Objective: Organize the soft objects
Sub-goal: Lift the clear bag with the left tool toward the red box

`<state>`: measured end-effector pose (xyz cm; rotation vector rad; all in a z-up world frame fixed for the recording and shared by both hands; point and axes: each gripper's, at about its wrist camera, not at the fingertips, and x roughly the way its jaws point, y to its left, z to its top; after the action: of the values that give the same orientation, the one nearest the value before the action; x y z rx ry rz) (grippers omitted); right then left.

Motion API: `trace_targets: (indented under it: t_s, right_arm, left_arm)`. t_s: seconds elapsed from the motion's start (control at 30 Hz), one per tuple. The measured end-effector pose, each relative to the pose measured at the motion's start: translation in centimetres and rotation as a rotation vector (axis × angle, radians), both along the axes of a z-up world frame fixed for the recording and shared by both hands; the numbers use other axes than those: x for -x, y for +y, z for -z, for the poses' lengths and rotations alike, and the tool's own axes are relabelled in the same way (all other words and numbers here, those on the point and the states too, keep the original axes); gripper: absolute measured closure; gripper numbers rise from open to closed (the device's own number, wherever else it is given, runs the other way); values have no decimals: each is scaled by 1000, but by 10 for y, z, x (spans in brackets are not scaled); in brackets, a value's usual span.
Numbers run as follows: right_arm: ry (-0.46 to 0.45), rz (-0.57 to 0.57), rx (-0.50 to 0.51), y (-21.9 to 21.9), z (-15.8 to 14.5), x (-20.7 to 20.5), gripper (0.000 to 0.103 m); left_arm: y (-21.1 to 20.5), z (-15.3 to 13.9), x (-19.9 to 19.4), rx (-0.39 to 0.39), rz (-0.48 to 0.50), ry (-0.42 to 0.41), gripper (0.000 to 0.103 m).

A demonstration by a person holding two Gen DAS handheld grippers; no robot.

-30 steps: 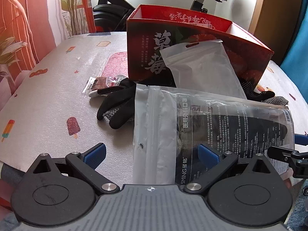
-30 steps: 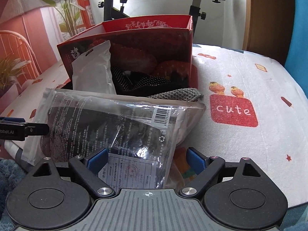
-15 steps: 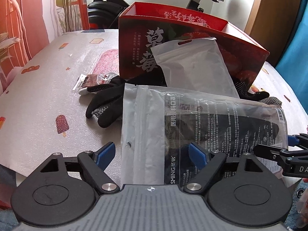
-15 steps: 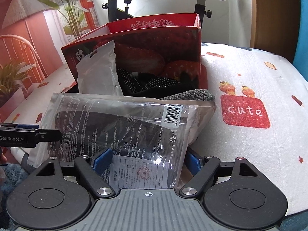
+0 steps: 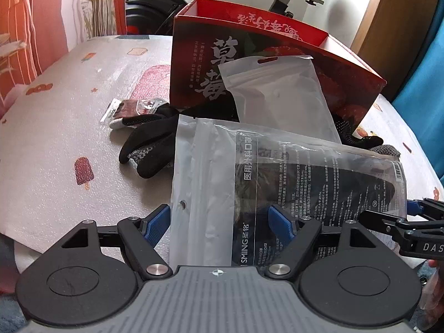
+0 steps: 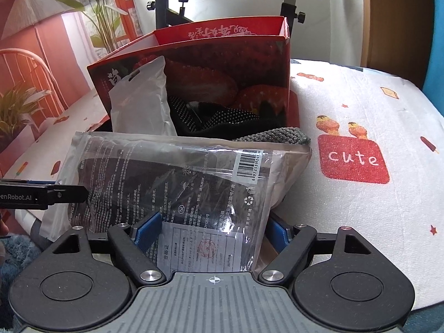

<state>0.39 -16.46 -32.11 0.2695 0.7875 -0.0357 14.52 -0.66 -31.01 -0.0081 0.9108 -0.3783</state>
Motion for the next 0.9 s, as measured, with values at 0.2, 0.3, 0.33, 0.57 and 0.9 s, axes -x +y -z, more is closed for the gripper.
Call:
trace_targets:
  t_s: [0.2, 0.3, 0.33, 0.57, 0.9]
  right_arm:
    - [10, -3, 3, -1, -1, -1, 30]
    - [10, -5, 0, -2, -1, -1, 31]
    - [10, -6, -1, -3, -1, -1, 31]
    - [20, -8, -17, -5, 2, -3, 32]
    - [12, -19, -12, -4, 0, -1, 38]
  left_arm:
    - [4, 1, -3, 4, 8, 5, 23]
    - [11, 3, -8, 31, -15, 23, 23]
    - [14, 3, -10, 45, -22, 32, 24]
    - [3, 15, -18, 116, 61, 129, 26]
    - [-17, 7, -9, 45, 111, 87, 33]
